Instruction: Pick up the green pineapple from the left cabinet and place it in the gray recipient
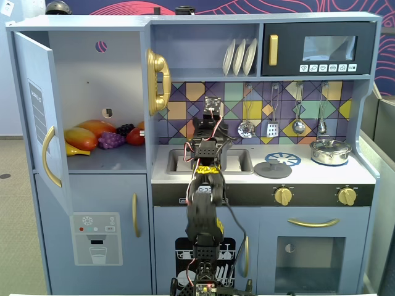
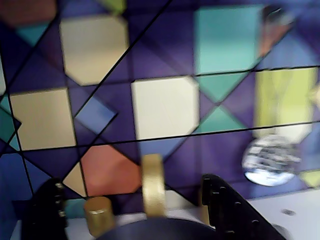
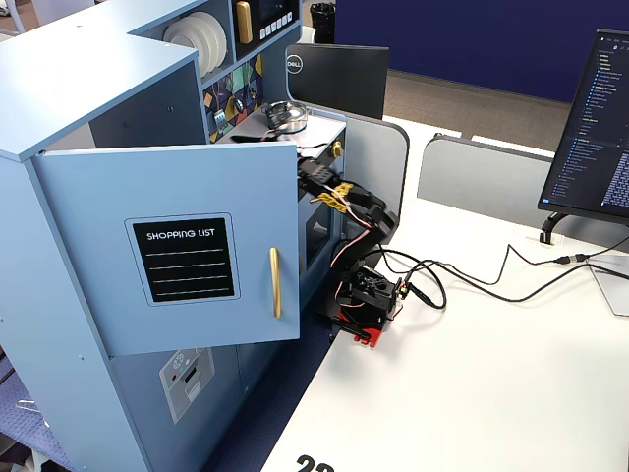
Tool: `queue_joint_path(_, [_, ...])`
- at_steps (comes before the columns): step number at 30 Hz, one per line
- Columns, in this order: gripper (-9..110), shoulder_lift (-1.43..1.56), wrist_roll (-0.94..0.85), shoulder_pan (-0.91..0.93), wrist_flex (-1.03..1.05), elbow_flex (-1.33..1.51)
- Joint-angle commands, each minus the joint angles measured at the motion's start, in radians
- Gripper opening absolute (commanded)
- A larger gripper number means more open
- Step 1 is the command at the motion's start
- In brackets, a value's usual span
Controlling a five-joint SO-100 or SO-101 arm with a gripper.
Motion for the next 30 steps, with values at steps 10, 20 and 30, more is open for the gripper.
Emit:
queue_joint_path(10, [13,0.739,-0.164,0.034,1.037,0.434])
queue_joint_path(20, [4,0.805,-0.101,-0.023,0.661,1.169])
queue_joint_path(30, [2,0.89,-0.008,-0.086,1.262,1.17])
